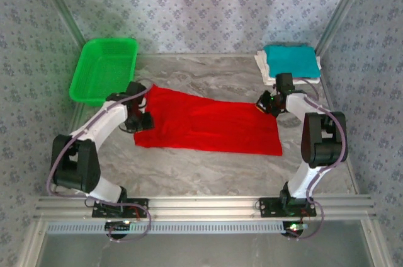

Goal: Fold and stack the t-shirts

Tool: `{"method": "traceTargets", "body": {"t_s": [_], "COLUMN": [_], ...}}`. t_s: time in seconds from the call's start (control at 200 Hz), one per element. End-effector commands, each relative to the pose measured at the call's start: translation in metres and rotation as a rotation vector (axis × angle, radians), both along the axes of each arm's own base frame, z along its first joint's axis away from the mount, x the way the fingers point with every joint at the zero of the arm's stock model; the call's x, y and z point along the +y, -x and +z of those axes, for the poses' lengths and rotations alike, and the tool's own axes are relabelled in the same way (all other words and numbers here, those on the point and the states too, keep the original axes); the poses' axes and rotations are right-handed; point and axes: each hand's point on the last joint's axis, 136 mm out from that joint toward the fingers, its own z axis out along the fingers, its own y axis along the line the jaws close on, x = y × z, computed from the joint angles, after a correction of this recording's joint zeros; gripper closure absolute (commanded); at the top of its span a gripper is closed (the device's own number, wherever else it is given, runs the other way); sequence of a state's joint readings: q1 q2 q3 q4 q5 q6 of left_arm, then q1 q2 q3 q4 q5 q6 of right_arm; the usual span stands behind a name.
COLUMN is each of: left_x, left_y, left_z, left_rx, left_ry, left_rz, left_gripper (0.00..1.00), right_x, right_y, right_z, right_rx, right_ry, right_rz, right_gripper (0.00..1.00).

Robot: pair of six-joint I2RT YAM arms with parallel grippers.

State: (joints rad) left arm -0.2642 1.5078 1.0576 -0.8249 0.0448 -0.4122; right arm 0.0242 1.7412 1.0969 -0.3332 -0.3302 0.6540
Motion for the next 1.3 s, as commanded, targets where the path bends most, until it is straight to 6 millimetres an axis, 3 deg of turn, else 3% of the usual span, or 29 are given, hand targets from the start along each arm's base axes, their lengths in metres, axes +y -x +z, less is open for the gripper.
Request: {"method": "traceTargets", "body": {"t_s": [0.0, 0.085, 0.18, 0.3, 0.505, 0.575, 0.73, 0.939, 1.089, 1.299], "left_x": [-0.027, -0.045, -0.064, -0.053, -0.043, -0.042, -0.029, -0.019, -0.024, -0.004], "left_y": [-0.014, -0.021, -0.032, -0.043, -0.052, -0.055, -0.064, -0.085, -0.099, -0.109], "left_z": [0.012, 0.021, 0.024, -0.002, -0.036, -0.035, -0.024, -0.03, -0.04, -0.007], "left_rx": [-0.08, -0.141, -0.18, -0.119, -0.06, -0.064, -0.093, -0.09, -0.066, -0.146], "left_ry": [0.086, 0.097, 0.119, 0.017, 0.004, 0.025, 0.034, 0.048, 0.056, -0.065], "left_rz": [-0.049, -0.115, -0.163, -0.152, -0.121, -0.117, -0.095, -0.128, -0.188, -0.164], "left_gripper": [0.62, 0.59, 0.48, 0.45, 0.63, 0.87, 1.0, 0.96, 0.69, 0.64], "right_x": [0.005, 0.006, 0.011, 0.018, 0.015, 0.013, 0.013, 0.017, 0.022, 0.018], "right_y": [0.002, 0.001, 0.001, -0.001, 0.0, 0.0, -0.001, -0.003, -0.001, 0.002], "right_z": [-0.004, -0.007, -0.011, -0.011, -0.001, 0.0, 0.001, -0.003, -0.004, -0.002], "right_rx": [0.024, 0.023, 0.029, 0.024, 0.01, 0.009, 0.007, 0.011, 0.017, 0.018], "right_ry": [-0.004, -0.003, -0.009, -0.017, -0.007, -0.005, -0.006, -0.017, -0.024, -0.017], "right_rz": [0.026, 0.029, 0.042, 0.054, 0.052, 0.047, 0.047, 0.051, 0.063, 0.06], "right_gripper": [0.9, 0.9, 0.9, 0.9, 0.89, 0.89, 0.89, 0.89, 0.89, 0.88]}}
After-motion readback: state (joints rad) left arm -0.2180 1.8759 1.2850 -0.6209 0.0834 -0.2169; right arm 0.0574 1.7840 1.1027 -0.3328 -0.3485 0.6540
